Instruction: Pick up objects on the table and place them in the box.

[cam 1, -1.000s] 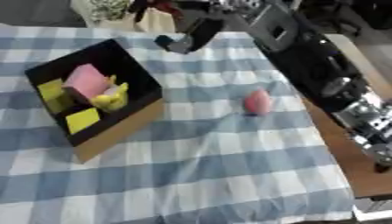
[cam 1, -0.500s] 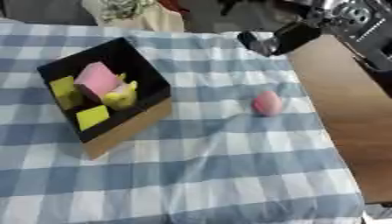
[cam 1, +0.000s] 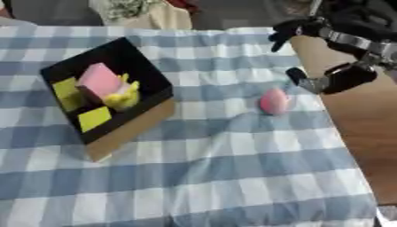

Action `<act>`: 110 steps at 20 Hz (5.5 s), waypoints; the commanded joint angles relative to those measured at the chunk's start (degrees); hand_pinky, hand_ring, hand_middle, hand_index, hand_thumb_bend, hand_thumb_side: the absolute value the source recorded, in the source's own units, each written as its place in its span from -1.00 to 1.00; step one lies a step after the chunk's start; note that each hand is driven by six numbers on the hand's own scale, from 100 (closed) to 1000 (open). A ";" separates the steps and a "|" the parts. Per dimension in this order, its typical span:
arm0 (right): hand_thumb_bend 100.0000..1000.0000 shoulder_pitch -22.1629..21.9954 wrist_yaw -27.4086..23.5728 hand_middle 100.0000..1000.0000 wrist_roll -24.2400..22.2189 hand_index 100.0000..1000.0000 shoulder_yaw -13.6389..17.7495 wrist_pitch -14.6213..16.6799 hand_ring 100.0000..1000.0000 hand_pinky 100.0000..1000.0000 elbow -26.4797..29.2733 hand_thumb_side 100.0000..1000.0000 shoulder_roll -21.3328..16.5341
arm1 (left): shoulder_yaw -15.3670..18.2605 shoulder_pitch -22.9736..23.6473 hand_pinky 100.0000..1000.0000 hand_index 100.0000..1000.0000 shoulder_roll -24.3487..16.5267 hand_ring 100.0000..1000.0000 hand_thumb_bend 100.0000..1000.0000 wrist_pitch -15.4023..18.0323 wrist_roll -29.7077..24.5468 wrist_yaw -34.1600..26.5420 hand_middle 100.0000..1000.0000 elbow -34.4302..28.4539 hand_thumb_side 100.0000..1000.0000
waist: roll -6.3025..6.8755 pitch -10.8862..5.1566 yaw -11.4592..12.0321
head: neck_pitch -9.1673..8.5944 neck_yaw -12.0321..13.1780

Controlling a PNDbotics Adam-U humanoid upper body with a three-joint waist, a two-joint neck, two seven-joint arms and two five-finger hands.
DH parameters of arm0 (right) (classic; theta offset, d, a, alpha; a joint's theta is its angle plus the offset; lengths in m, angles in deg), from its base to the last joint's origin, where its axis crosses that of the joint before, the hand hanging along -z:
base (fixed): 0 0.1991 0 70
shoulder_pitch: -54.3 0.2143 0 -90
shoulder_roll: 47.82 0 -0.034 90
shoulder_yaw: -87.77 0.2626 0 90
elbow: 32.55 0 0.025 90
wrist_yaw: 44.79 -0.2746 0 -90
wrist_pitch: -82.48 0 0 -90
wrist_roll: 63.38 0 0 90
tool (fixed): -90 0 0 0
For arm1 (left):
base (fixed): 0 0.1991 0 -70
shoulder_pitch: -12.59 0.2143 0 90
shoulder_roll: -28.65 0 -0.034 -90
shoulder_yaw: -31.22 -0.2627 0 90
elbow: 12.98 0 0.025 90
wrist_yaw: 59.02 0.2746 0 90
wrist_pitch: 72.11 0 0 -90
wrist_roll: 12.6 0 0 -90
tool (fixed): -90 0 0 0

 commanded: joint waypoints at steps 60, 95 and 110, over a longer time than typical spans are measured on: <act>-0.93 6.52 19.59 0.30 2.08 0.82 -2.70 4.72 1.00 0.86 -24.60 -0.66 2.83 | -1.25 -0.29 0.49 0.56 1.48 0.88 -0.11 -2.80 -3.43 -2.55 0.69 -0.86 0.08 | 1.20 2.95 0.51 | 0.30 -0.78; -0.97 4.89 22.64 0.37 -0.52 0.84 -4.02 7.23 1.00 0.86 -24.54 -0.44 4.69 | -1.16 -0.94 0.49 0.56 2.08 0.89 -0.12 -2.75 -3.74 -3.26 0.70 -0.86 0.07 | 1.04 3.63 1.07 | 0.30 -0.59; -0.98 7.41 21.58 0.06 -0.05 0.56 -4.67 5.40 1.00 0.82 -27.06 -0.41 6.26 | -1.36 -1.46 0.49 0.56 2.66 0.90 -0.13 -2.79 -4.00 -3.66 0.71 -0.86 0.08 | 1.30 3.98 1.60 | 0.30 -1.00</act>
